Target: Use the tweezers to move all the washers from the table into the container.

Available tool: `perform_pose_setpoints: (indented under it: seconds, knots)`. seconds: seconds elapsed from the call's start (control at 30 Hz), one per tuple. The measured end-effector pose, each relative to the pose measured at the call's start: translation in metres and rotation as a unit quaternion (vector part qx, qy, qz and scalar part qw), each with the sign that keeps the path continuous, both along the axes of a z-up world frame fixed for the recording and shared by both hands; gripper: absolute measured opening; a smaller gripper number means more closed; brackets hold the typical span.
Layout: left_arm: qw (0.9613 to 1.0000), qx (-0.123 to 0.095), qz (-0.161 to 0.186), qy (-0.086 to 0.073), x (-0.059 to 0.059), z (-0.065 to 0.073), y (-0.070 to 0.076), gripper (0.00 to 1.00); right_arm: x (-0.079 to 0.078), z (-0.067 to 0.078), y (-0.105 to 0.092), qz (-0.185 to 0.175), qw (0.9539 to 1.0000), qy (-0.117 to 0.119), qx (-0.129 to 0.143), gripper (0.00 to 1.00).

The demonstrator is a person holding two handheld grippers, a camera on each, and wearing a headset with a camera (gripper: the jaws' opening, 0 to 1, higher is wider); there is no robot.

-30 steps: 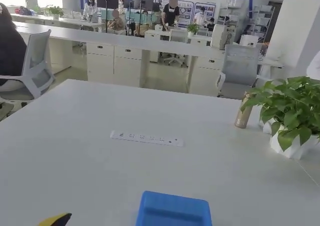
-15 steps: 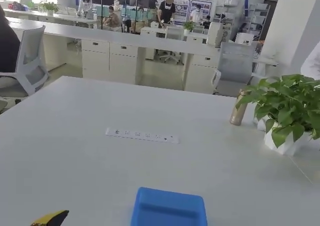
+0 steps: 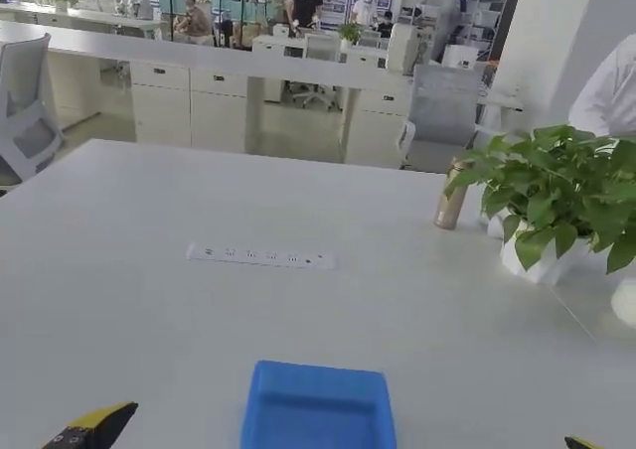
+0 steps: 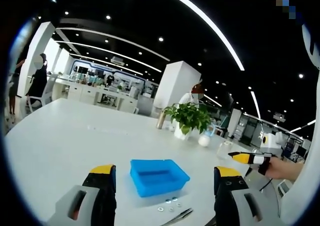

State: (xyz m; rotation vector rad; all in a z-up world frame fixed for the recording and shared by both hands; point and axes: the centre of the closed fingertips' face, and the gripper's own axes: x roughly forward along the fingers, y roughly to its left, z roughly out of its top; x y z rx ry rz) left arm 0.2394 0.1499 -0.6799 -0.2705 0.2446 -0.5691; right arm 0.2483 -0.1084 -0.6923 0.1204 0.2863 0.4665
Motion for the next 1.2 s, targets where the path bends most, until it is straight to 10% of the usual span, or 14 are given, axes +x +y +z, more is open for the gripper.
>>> perform_pose_setpoints:
  seconds: [0.3, 0.47, 0.77, 0.9, 1.07, 1.2]
  knots:
    - [0.9999, 0.008, -0.002, 0.012, 0.0, -0.01, 0.003, 0.8, 0.012, -0.012, 0.02, 0.03, 0.9993, 0.018, -0.012, 0.6]
    - [0.9987, 0.023, -0.026, 0.038, -0.003, -0.03, -0.002, 0.76, 0.01, -0.026, 0.057, 0.124, 0.9906, 0.038, -0.046, 0.5]
    - [0.9836, 0.133, -0.1, 0.07, -0.017, -0.078, -0.008, 0.53, -0.026, -0.08, 0.126, 0.312, 0.934, 0.119, -0.128, 0.3]
    - [0.9586, 0.239, -0.136, 0.075, -0.02, -0.108, 0.002, 0.33, -0.033, -0.107, 0.142, 0.362, 0.904, 0.139, -0.179, 0.25]
    - [0.9474, 0.233, -0.195, 0.1, -0.023, -0.125, -0.009, 0.15, -0.032, -0.134, 0.145, 0.387, 0.8767, 0.161, -0.235, 0.18]
    - [0.9252, 0.246, -0.256, 0.134, -0.028, -0.145, -0.023, 0.2, -0.033, -0.147, 0.143, 0.41, 0.8502, 0.156, -0.292, 0.16]
